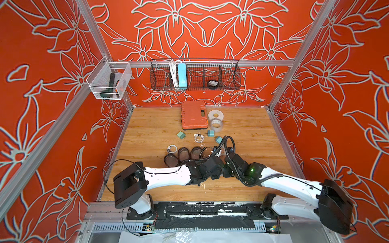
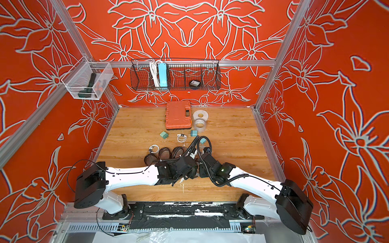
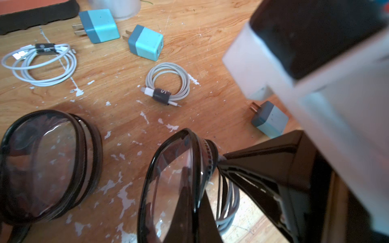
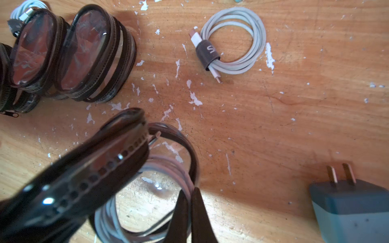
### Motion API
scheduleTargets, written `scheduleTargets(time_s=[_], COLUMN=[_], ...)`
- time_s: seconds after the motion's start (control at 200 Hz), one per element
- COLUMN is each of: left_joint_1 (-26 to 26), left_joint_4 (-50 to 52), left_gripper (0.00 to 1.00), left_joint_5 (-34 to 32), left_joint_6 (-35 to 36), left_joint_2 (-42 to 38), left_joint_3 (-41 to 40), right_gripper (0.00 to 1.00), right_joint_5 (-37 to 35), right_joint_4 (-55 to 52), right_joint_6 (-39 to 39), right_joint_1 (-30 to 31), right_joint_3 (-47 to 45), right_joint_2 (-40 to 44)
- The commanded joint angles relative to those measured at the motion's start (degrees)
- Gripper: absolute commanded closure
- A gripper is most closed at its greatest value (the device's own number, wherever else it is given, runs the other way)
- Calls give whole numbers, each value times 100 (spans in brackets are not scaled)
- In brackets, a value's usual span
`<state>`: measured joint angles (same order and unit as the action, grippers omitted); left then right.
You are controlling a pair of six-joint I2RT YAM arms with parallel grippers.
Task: Pack away charging kits
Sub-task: Place the charging cable in the storage bag.
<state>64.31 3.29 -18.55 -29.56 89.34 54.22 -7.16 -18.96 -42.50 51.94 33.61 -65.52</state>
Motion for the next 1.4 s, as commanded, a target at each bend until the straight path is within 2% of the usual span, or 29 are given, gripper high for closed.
scheduleTargets(time_s=[0.0, 0.155, 0.325, 0.44, 0.746, 1.056, 1.236, 1.396], left_joint_1=[132, 275, 277, 275, 292, 336, 331, 336], left_joint_4=[-380, -240, -93, -118, 611, 568, 600, 1102], left_gripper=[100, 100, 100, 100, 100, 100, 100, 100], left_joint_5=[106, -52, -162, -116, -1045, -1160, -1326, -1620], left_joint_6=[80, -7, -230, -370, -646, -594, -673, -904], left_joint_2=[138, 268, 288, 234, 586, 757, 681, 585], left_joint_3=[45, 179, 230, 153, 635, 836, 793, 992], right_gripper=[100, 100, 100, 100, 100, 77, 64, 53], right_joint_5=[46, -31, -577, -509, -360, -250, -362, -596], right_joint_4=[98, -53, -404, -342, -494, -514, -689, -959], right_joint_6=[-64, -164, -312, -381, -390, -330, -353, -362], right_joint_1=[43, 36, 42, 38, 42, 35, 36, 20], right_joint_3=[-49, 73, 191, 160, 331, 478, 563, 708], right_joint_2=[19, -62, -220, -277, -223, -304, -53, 235])
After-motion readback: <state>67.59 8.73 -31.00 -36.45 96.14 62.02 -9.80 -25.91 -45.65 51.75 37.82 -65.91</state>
